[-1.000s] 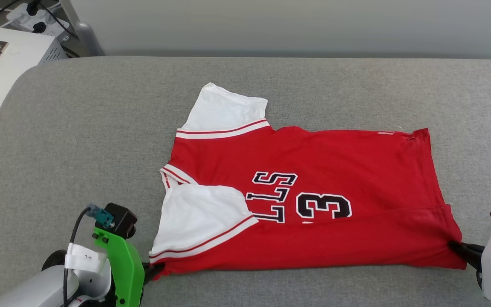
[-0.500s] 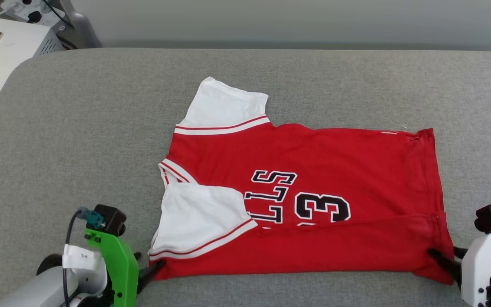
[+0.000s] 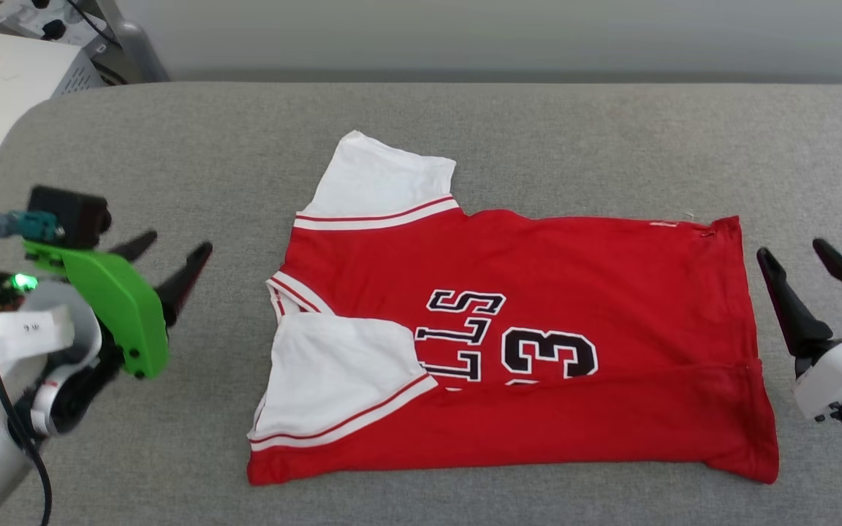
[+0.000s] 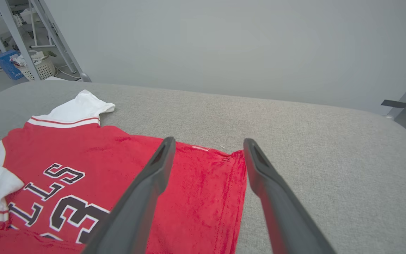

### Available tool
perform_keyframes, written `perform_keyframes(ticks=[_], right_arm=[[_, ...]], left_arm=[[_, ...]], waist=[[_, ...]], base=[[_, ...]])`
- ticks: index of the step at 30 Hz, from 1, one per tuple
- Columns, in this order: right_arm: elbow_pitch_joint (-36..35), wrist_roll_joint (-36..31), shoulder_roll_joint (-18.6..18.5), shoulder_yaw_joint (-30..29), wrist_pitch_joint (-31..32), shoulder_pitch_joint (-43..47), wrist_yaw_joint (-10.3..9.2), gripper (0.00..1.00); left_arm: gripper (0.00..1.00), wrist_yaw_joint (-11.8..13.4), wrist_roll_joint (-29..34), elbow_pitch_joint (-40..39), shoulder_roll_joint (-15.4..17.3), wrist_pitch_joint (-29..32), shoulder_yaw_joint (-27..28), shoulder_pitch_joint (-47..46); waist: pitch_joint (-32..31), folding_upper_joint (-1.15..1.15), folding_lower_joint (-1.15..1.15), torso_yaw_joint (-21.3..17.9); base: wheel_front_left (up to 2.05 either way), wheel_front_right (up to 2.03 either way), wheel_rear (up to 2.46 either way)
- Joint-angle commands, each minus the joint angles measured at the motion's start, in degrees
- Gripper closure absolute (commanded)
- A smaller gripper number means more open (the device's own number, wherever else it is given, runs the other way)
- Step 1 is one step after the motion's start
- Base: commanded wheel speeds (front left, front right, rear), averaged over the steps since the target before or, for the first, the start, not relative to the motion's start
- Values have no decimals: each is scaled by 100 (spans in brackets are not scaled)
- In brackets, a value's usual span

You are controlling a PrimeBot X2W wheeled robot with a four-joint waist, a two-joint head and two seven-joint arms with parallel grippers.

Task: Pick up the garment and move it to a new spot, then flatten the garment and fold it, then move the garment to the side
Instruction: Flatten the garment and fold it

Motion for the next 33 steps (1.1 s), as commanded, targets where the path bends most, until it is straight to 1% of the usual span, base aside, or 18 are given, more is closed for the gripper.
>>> perform_keyframes(ticks=[1, 3, 6, 9, 11, 13, 15, 18, 22, 25, 28, 33], right_arm=[[-122, -189, 112, -85, -171, -134, -4, 0], [-270, -383, 354, -218, -396, -220, -4, 0], [-466, -608, 632, -316, -625, -320, -4, 0], [-614, -761, 776, -211, -701, -424, -4, 0], [-676, -811, 830, -146, -715, -514, -4, 0], [-691, -839, 810, -80, -706, -635, -4, 0], [-698, -846, 786, -18, -714, -751, -4, 0], [-723, -874, 730, 70, -729, -903, -4, 0], [-731, -861, 680, 149, -750, -1066, -4, 0], [-700, -819, 668, 175, -758, -1146, -4, 0], [-653, -788, 656, 256, -769, -1231, -4, 0], [-523, -739, 633, 383, -820, -1346, -4, 0]], left_arm=[[0, 68, 161, 3, -14, -87, 81, -257], [0, 129, 343, 55, -88, -171, 179, -584], [0, 86, 517, 209, -258, -159, 264, -1105], [0, -81, 820, 460, -428, -132, 293, -1802], [0, -243, 898, 692, -598, 62, 255, -2252], [0, -398, 1002, 957, -752, 313, 193, -2734], [0, -565, 868, 1270, -972, 696, 159, -3125], [0, -835, 633, 1762, -1206, 1545, 13, -3662], [0, -1082, 478, 2265, -1360, 2534, -209, -4209], [0, -1175, 403, 2536, -1412, 3285, -432, -4454], [0, -1222, 419, 2755, -1458, 3583, -542, -4620], [0, -1291, 481, 3090, -1519, 3657, -715, -4560]], waist=[[231, 0, 0, -159], [421, 0, 0, -254], [705, 0, 0, -388], [1018, 0, 0, -552], [1215, 0, 0, -639], [1418, 0, 0, -730], [1591, 0, 0, -802], [1818, 0, 0, -904], [2093, 0, 0, -1039], [2290, 0, 0, -1101], [2474, 0, 0, -1169], [2632, 0, 0, -1226]], base=[[0, 0, 0], [0, 0, 0], [0, 0, 0], [0, 0, 0], [0, 0, 0], [0, 0, 0], [0, 0, 0], [0, 0, 0], [0, 0, 0], [0, 0, 0], [0, 0, 0], [0, 0, 0]])
